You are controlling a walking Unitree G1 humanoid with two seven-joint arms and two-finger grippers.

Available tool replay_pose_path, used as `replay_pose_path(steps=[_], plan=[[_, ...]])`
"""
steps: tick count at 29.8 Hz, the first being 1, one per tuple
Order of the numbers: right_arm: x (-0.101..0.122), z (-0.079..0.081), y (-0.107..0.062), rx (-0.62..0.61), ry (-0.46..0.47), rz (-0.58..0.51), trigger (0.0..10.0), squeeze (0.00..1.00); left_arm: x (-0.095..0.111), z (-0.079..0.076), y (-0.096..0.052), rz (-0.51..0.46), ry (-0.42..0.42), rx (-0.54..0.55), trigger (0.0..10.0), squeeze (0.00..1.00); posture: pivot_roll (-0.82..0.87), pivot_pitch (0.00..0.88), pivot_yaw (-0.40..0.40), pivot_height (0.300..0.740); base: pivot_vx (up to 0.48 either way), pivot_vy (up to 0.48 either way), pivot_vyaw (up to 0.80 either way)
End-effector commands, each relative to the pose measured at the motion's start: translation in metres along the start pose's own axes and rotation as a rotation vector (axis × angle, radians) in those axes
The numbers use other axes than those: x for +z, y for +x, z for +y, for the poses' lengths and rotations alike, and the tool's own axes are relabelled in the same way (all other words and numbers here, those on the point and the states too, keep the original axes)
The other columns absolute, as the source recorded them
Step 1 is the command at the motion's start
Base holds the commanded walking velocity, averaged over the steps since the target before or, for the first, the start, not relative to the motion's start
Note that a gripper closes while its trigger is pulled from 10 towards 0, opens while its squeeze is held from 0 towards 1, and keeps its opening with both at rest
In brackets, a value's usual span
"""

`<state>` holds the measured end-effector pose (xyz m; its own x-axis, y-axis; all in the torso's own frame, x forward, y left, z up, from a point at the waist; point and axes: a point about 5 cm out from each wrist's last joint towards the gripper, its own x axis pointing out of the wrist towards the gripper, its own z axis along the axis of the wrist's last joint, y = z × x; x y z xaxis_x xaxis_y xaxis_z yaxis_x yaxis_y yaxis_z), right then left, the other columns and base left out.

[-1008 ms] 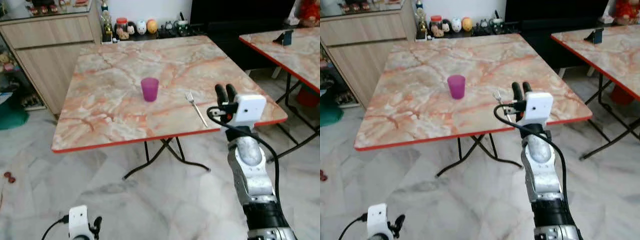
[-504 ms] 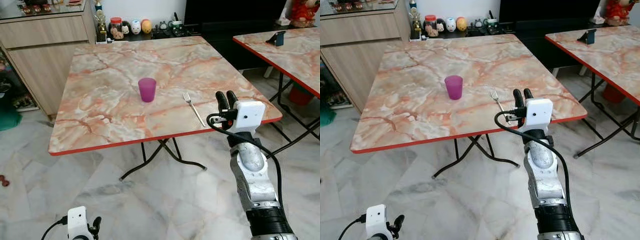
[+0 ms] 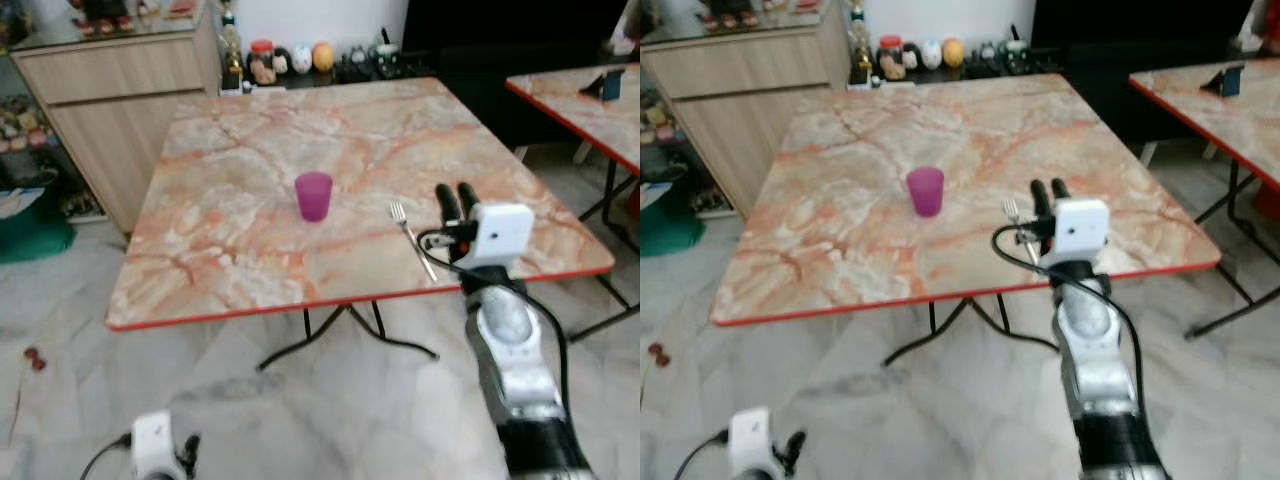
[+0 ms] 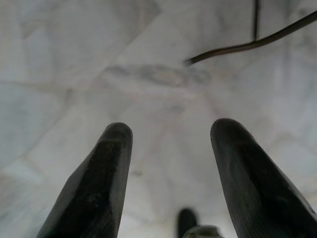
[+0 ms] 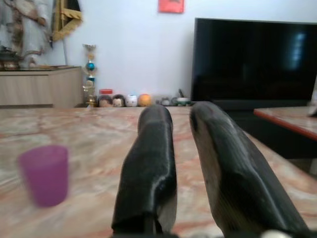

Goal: Setting the table

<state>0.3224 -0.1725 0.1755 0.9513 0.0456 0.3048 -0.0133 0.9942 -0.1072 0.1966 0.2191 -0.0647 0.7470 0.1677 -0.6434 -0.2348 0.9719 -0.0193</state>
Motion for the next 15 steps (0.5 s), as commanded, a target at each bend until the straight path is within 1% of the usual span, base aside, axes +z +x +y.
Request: replay_pose_path(steps=[1,8,11,14,15], plan=[[0.005,0.007,0.003,0.01,0.029,-0.021,10.0,0.0,-0.002,0.009,-0.001,0.008,0.017,0.021,10.0,0.0,-0.1,0.0,0.028,0.707,0.296,0.0,0.0],[0.002,0.001,-0.001,-0.02,0.04,-0.003,10.0,0.0,-0.002,0.008,-0.001,0.009,0.019,0.02,10.0,0.0,-0.1,0.0,0.029,0.707,0.294,0.0,0.0],[0.0,0.0,-0.003,-0.026,0.03,0.014,10.0,0.0,-0.002,0.008,-0.001,0.01,0.018,0.021,10.0,0.0,-0.1,0.0,0.028,0.707,0.277,0.0,0.0],[-0.003,-0.007,-0.007,-0.044,0.02,0.042,10.0,0.0,-0.003,0.007,-0.002,0.013,0.016,0.024,10.0,0.0,-0.1,0.0,0.027,0.707,0.0,0.0,0.0],[-0.006,-0.014,-0.011,-0.057,0.009,0.056,10.0,0.0,-0.003,0.007,-0.002,0.014,0.016,0.025,10.0,0.0,-0.1,0.0,0.026,0.707,0.0,0.0,0.0]])
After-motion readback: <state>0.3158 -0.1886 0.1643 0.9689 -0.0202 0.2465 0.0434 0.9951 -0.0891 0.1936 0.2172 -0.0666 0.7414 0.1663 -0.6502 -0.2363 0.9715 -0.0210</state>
